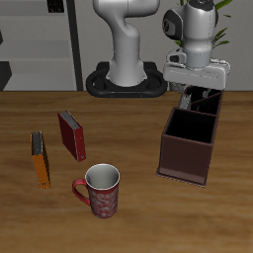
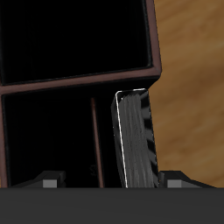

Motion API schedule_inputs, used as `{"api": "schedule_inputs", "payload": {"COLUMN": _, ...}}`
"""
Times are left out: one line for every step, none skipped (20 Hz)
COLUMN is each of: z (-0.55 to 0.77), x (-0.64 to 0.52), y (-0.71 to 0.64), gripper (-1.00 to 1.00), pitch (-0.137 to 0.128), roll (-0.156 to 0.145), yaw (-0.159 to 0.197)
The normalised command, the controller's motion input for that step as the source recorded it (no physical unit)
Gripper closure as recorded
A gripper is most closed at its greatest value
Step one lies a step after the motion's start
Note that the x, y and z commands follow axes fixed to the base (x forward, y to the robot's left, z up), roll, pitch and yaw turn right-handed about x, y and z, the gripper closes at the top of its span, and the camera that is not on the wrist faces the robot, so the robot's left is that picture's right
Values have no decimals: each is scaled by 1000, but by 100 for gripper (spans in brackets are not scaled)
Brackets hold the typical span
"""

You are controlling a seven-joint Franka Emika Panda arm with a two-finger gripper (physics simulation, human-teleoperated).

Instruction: Place the striped book into the left desk caddy's front compartment

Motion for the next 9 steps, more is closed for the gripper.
{"api": "schedule_inputs", "payload": {"z": 161, "x": -63, "y": -3, "gripper": -100, "pitch": -38, "roll": 15, "yaw": 35}}
{"api": "schedule_inputs", "payload": {"z": 112, "x": 15, "y": -78, "gripper": -100, "pitch": -11, "roll": -20, "yaw": 12}}
{"api": "schedule_inputs", "payload": {"z": 279, "x": -88, "y": -88, "gripper": -100, "pitch": -41, "roll": -46, "yaw": 19}}
{"api": "schedule_inputs", "payload": {"z": 225, "x": 2, "y": -115, "gripper": -100, "pitch": -21, "roll": -22, "yaw": 49}}
{"api": "schedule_inputs", "payload": {"z": 141, "x": -25, "y": -85, "gripper": -100, "pitch": 11, "roll": -23, "yaw": 13}}
{"api": "schedule_inputs", "payload": {"z": 238, "x": -58, "y": -123, "gripper": -100, "pitch": 11, "roll": -6, "yaw": 69}}
{"api": "schedule_inputs", "payload": {"z": 99, "x": -13, "y": -114, "gripper": -100, "pitch": 6, "roll": -22, "yaw": 3}}
{"api": "schedule_inputs", "payload": {"z": 290, "x": -9, "y": -232, "gripper": -100, "pitch": 5, "roll": -11, "yaw": 93}}
{"api": "schedule_inputs", "payload": {"z": -6, "x": 31, "y": 5, "gripper": -100, "pitch": 0, "roll": 0, "yaw": 0}}
